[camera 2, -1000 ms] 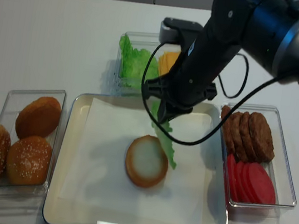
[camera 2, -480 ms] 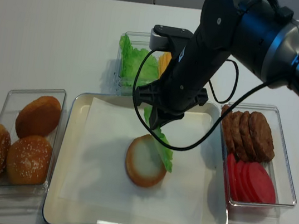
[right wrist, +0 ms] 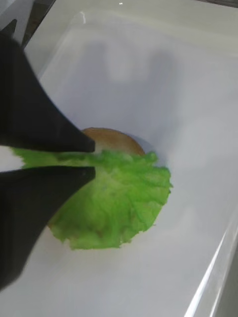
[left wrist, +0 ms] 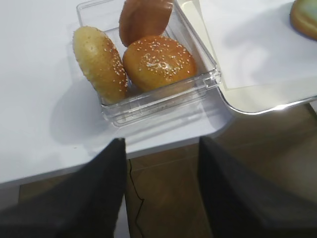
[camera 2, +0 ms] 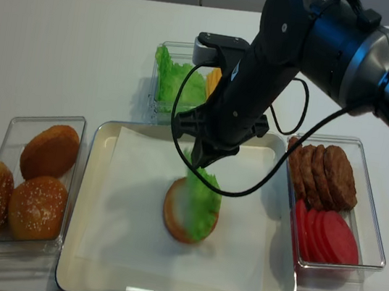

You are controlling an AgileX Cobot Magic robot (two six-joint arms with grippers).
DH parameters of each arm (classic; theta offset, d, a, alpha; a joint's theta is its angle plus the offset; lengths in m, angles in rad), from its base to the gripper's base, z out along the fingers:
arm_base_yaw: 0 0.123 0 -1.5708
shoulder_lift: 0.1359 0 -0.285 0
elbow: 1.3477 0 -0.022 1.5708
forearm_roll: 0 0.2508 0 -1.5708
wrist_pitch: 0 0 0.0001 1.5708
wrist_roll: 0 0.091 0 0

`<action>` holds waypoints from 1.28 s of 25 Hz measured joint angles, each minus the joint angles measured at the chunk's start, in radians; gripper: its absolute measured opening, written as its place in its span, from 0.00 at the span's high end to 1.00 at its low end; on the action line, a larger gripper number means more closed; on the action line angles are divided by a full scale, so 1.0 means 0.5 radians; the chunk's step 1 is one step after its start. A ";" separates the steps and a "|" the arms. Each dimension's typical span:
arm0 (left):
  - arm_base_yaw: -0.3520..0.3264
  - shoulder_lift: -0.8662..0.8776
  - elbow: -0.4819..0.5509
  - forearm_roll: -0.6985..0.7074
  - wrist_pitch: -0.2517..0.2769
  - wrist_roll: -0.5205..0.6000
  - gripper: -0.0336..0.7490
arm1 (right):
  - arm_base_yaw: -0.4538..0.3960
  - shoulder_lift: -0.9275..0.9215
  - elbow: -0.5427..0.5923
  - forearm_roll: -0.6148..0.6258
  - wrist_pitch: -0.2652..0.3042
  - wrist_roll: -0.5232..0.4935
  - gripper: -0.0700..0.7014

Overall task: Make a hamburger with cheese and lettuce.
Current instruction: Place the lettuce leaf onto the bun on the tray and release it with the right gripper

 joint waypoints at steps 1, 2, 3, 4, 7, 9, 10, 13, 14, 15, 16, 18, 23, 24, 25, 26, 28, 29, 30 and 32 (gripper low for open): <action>0.000 0.000 0.000 0.000 0.000 0.000 0.51 | 0.000 0.000 0.000 0.003 -0.003 0.000 0.75; 0.000 0.000 0.000 0.000 0.000 0.000 0.51 | 0.000 0.000 0.000 0.003 -0.003 0.000 0.72; 0.000 0.000 0.000 0.000 0.000 0.000 0.51 | 0.000 0.000 0.000 0.003 -0.007 0.000 0.70; 0.000 0.000 0.000 0.000 0.000 0.000 0.51 | 0.000 0.000 0.000 0.003 -0.005 0.000 0.67; 0.000 0.000 0.000 0.000 0.000 0.000 0.51 | 0.000 0.000 0.000 0.003 -0.018 -0.001 0.61; 0.000 0.000 0.000 0.000 0.000 0.000 0.51 | 0.000 0.000 0.000 0.003 -0.018 -0.001 0.57; 0.000 0.000 0.000 0.000 0.000 0.000 0.51 | 0.000 0.000 0.000 0.003 -0.011 -0.001 0.55; 0.000 0.000 0.000 0.000 0.000 0.000 0.51 | 0.000 0.000 -0.008 -0.014 0.059 -0.001 0.49; 0.000 0.000 0.000 0.000 0.000 0.000 0.51 | 0.000 0.000 -0.017 -0.025 0.090 -0.009 0.47; 0.000 0.000 0.000 0.000 0.000 0.000 0.51 | 0.000 0.000 -0.032 -0.040 0.132 -0.009 0.46; 0.000 0.000 0.000 0.000 0.000 0.000 0.51 | 0.000 0.000 -0.049 -0.067 0.179 -0.005 0.44; 0.000 0.000 0.000 0.000 0.000 0.000 0.51 | 0.000 0.000 -0.077 -0.128 0.240 -0.002 0.44; 0.000 0.000 0.000 0.003 0.000 -0.004 0.51 | 0.000 0.000 -0.103 -0.324 0.268 0.009 0.43; 0.000 0.000 0.000 0.003 0.000 -0.004 0.51 | 0.000 0.000 -0.103 -0.340 0.272 0.014 0.43; 0.000 0.000 0.000 0.003 0.000 -0.004 0.51 | 0.000 -0.004 -0.103 -0.345 0.272 0.015 0.43; 0.000 0.000 0.000 0.005 0.000 -0.004 0.51 | 0.000 -0.006 -0.103 -0.345 0.272 0.019 0.43; 0.000 0.000 0.000 0.005 0.000 -0.004 0.51 | 0.000 -0.026 -0.103 -0.352 0.276 0.019 0.43; 0.000 0.000 0.000 0.005 0.000 -0.004 0.51 | 0.000 -0.041 -0.103 -0.355 0.276 0.019 0.43; 0.000 0.000 0.000 0.005 0.000 -0.004 0.51 | 0.000 -0.063 -0.103 -0.372 0.276 0.019 0.43; 0.000 0.000 0.000 0.005 0.000 -0.004 0.51 | 0.000 -0.107 -0.103 -0.408 0.279 0.019 0.43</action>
